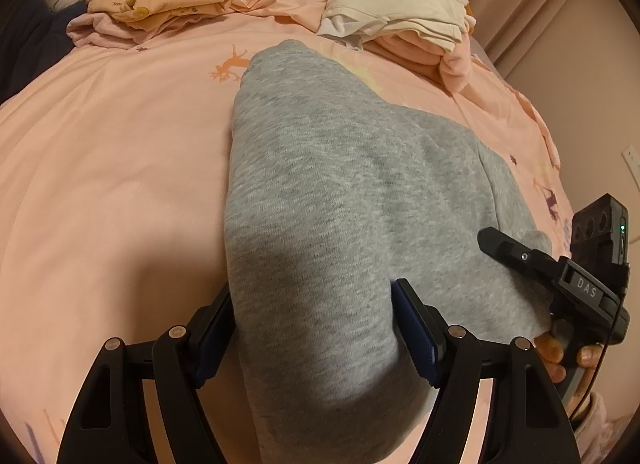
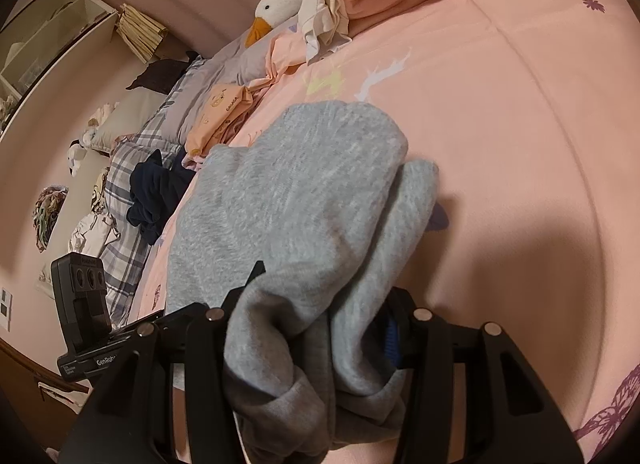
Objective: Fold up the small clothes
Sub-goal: 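Fold the held sweatshirt end over the bundle with the right tool while the left tool presses it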
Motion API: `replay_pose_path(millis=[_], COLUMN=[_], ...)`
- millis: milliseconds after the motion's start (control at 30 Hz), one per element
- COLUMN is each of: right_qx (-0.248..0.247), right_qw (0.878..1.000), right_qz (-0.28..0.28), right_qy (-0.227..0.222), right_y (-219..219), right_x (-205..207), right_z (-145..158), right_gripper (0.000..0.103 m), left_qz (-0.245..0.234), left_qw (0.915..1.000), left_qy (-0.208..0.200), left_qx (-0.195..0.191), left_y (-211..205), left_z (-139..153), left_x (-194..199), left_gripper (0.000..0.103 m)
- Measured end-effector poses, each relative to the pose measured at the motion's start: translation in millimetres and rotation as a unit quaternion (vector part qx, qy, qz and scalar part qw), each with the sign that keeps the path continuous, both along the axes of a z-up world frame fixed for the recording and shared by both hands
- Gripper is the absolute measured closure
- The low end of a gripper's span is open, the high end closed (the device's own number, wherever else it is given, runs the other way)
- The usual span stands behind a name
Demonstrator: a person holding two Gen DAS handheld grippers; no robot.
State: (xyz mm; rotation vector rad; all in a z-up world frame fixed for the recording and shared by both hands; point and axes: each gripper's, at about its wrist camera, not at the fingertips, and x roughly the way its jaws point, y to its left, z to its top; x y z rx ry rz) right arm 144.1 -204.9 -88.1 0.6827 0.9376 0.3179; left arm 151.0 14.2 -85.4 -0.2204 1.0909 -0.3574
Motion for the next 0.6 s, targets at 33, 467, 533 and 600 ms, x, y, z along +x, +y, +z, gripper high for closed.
replay_pose_path(millis=[33, 467, 533, 600], right_qx=[0.001, 0.005, 0.006, 0.007], right_qw=[1.000, 1.000, 1.000, 1.000], right_qz=[-0.001, -0.001, -0.002, -0.003], right_qy=[0.001, 0.005, 0.007, 0.008], right_y=[-0.2, -2.5, -3.0, -3.1], right_x=[-0.2, 1.1, 0.9, 0.5], right_z=[-0.3, -1.9, -2.6, -2.9], right_gripper=[0.054, 0.053, 0.053, 0.053], left_qz=[0.000, 0.001, 0.001, 0.000], left_qw=[1.0000, 1.0000, 1.0000, 1.0000], left_qy=[0.000, 0.000, 0.000, 0.000], left_qx=[0.000, 0.000, 0.000, 0.000], left_y=[-0.2, 2.2, 2.0, 2.0], left_z=[0.0, -0.2, -0.1, 0.0], left_x=[0.3, -2.5, -2.4, -2.0], left_gripper=[0.028, 0.028, 0.028, 0.028])
